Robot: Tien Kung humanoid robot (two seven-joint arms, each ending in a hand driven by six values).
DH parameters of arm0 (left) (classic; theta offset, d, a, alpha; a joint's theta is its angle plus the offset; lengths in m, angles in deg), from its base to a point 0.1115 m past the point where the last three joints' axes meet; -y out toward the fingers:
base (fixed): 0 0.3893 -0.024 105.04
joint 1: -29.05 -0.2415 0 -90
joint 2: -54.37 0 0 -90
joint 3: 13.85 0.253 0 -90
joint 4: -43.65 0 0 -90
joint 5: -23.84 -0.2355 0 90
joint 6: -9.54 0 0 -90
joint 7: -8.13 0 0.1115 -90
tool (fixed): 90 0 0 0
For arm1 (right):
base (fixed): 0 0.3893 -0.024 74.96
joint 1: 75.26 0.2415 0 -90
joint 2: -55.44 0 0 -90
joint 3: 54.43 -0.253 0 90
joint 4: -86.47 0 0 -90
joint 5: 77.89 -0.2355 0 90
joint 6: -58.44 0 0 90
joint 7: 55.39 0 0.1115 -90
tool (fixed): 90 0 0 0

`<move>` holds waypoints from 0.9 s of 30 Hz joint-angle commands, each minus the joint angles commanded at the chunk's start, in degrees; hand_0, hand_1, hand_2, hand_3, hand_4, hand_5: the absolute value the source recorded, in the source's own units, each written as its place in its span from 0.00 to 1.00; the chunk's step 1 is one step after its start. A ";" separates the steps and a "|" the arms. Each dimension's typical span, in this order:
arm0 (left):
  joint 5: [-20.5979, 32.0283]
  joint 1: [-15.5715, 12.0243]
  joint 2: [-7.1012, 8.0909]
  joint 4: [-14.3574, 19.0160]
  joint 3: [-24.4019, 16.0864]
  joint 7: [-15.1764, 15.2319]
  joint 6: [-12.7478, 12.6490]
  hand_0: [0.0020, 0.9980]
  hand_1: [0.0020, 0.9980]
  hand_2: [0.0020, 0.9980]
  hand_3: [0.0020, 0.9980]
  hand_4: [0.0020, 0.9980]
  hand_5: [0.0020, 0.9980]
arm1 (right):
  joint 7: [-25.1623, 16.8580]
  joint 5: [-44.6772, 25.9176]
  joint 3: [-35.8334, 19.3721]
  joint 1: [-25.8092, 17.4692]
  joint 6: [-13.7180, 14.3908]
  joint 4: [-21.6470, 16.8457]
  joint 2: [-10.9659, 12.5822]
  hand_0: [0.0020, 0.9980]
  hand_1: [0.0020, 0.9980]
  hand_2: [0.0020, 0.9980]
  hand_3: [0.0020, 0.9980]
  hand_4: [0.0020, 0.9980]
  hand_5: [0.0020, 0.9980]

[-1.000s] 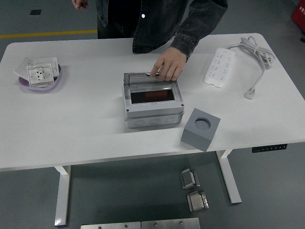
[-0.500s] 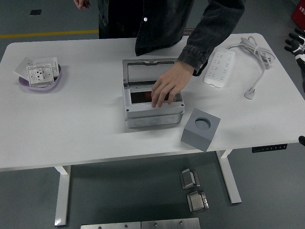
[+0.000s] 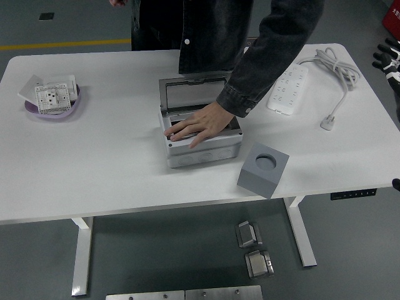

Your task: Pick up the cylinder from the cube,place it in the box,flap close box

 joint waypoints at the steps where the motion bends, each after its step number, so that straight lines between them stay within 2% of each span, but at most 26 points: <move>1: -0.01 0.00 -0.01 0.01 -0.01 -0.01 0.00 0.66 0.65 0.54 0.58 0.55 0.24 | 0.02 0.07 -0.16 0.01 0.02 -0.01 0.05 0.79 0.76 0.79 0.77 0.70 0.38; 14: -0.59 0.11 0.31 0.03 -0.39 -0.15 0.08 0.66 0.65 0.54 0.58 0.55 0.24 | 0.53 1.65 -3.58 0.44 0.27 -0.26 1.27 0.79 0.76 0.79 0.77 0.69 0.38; 27: -0.56 0.04 0.29 0.01 -0.32 -0.11 0.13 0.66 0.65 0.54 0.58 0.55 0.24 | -1.55 0.40 -2.50 0.35 0.80 0.13 1.16 0.79 0.76 0.79 0.77 0.69 0.37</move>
